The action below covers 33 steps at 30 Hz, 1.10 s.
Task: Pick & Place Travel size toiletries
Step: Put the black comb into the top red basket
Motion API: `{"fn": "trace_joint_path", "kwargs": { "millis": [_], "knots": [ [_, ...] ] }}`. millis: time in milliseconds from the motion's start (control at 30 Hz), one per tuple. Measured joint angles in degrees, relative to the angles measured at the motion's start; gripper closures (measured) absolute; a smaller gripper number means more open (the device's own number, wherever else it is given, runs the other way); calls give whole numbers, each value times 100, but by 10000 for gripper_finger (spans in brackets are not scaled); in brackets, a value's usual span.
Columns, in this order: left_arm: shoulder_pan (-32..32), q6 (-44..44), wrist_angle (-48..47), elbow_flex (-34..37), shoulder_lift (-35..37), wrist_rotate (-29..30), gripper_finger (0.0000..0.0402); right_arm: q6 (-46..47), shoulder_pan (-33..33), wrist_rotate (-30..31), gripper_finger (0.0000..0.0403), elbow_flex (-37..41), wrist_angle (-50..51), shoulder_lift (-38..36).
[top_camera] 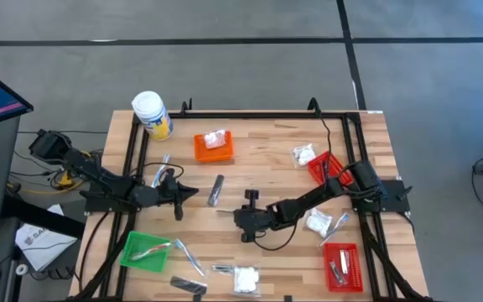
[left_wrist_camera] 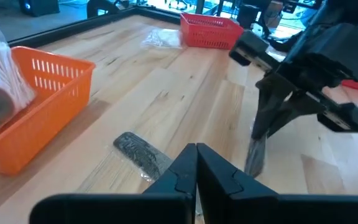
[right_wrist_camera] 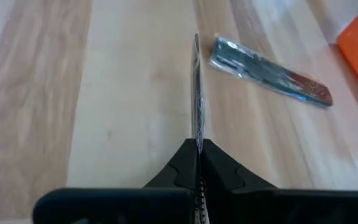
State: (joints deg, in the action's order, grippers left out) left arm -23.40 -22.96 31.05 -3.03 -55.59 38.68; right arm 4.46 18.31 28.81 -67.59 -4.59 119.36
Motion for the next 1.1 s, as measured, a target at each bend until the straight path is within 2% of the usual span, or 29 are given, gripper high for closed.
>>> {"fn": "trace_joint_path", "kwargs": {
  "millis": [233,600,833,1100],
  "knots": [
    [-2,29,47,1,0,0,402,222,126,79,402,194,52,-626],
    [-2,119,136,0,-9,4,402,1298,683,1521,403,1463,488,-2503],
    [0,164,212,0,-9,7,402,2902,837,1856,403,2087,2004,-3534],
    [0,190,249,0,-9,9,402,5526,1089,2079,403,2157,5042,-4318]
  ]
}}
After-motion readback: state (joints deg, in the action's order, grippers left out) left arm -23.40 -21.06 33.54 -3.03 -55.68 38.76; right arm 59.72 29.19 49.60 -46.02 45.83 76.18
